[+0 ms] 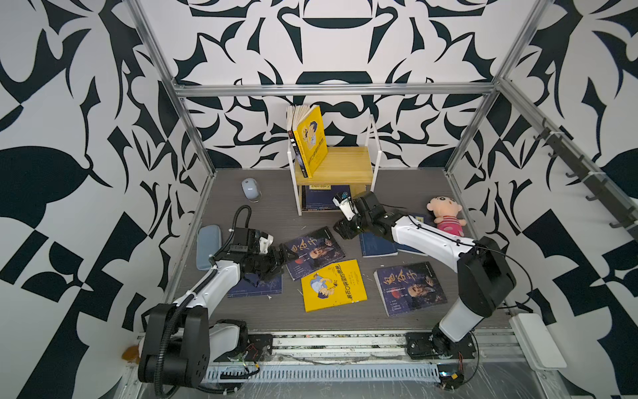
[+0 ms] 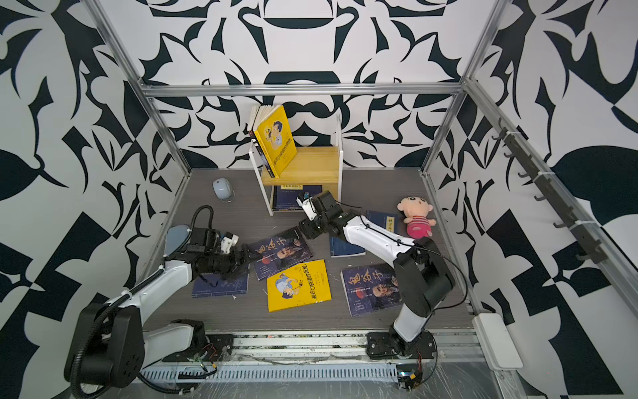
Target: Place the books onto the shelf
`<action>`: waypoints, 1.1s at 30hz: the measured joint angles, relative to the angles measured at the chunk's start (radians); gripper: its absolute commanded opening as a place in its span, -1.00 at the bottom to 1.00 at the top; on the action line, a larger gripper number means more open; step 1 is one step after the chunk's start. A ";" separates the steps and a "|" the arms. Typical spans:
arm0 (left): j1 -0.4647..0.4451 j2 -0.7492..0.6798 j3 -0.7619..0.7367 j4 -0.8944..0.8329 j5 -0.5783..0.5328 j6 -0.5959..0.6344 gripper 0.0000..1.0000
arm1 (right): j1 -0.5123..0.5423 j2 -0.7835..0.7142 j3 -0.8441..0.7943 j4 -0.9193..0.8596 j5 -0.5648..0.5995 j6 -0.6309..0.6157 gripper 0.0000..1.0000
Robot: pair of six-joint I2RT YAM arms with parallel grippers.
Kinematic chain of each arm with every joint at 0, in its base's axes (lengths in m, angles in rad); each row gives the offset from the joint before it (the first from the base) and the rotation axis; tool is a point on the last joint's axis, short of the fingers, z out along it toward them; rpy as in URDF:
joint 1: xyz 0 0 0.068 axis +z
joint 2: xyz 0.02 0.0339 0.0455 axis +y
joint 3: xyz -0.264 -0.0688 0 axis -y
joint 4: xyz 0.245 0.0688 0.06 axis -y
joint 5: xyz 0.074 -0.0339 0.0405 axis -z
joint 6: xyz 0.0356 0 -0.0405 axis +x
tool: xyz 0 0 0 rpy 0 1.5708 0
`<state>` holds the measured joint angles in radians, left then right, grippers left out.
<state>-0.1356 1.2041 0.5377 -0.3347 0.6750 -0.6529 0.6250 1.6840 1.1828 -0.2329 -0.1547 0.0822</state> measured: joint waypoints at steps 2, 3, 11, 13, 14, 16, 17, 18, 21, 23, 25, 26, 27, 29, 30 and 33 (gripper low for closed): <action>-0.010 0.003 -0.001 0.006 -0.003 -0.018 0.76 | 0.000 0.018 -0.012 0.003 -0.009 0.068 0.20; -0.017 0.010 -0.001 0.014 -0.005 -0.027 0.75 | 0.000 0.031 -0.016 0.009 -0.013 0.095 0.20; -0.059 0.190 -0.006 0.086 0.019 -0.082 0.71 | -0.004 0.131 -0.064 0.068 -0.038 0.232 0.18; -0.079 0.220 0.003 0.111 0.046 -0.089 0.61 | -0.004 0.155 -0.073 0.080 -0.048 0.252 0.17; -0.089 0.239 0.010 0.122 0.052 -0.090 0.57 | -0.004 0.166 -0.078 0.088 -0.053 0.257 0.16; -0.100 0.272 0.020 0.139 0.072 -0.099 0.51 | -0.005 0.180 -0.088 0.102 -0.060 0.269 0.13; -0.103 0.285 0.024 0.149 0.080 -0.101 0.46 | -0.006 0.184 -0.094 0.108 -0.065 0.275 0.11; -0.104 0.294 0.026 0.157 0.085 -0.105 0.41 | -0.007 0.185 -0.100 0.119 -0.070 0.280 0.09; -0.106 0.312 0.034 0.160 0.085 -0.109 0.26 | -0.010 0.185 -0.117 0.154 -0.079 0.291 -0.04; -0.106 0.312 0.042 0.160 0.069 -0.109 0.17 | -0.010 0.185 -0.130 0.180 -0.087 0.293 -0.05; -0.106 0.312 0.047 0.161 0.060 -0.109 0.08 | -0.010 0.185 -0.141 0.205 -0.095 0.294 -0.07; -0.106 0.310 0.048 0.163 0.055 -0.109 0.02 | -0.010 0.185 -0.146 0.216 -0.099 0.296 -0.08; -0.106 0.306 0.049 0.165 0.053 -0.111 -0.03 | -0.010 0.185 -0.151 0.229 -0.104 0.298 -0.09; -0.106 0.296 0.052 0.171 0.051 -0.113 -0.14 | -0.010 0.185 -0.161 0.250 -0.111 0.302 -0.09; -0.106 0.290 0.054 0.171 0.049 -0.114 -0.20 | -0.010 0.185 -0.166 0.260 -0.113 0.305 -0.09; -0.105 0.262 0.056 0.171 0.045 -0.118 -0.33 | -0.014 0.185 -0.177 0.285 -0.118 0.311 -0.10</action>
<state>-0.2401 1.4662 0.5938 -0.1642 0.7197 -0.7712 0.6109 1.8690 1.0061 0.0525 -0.2729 0.3935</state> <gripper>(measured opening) 0.373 0.454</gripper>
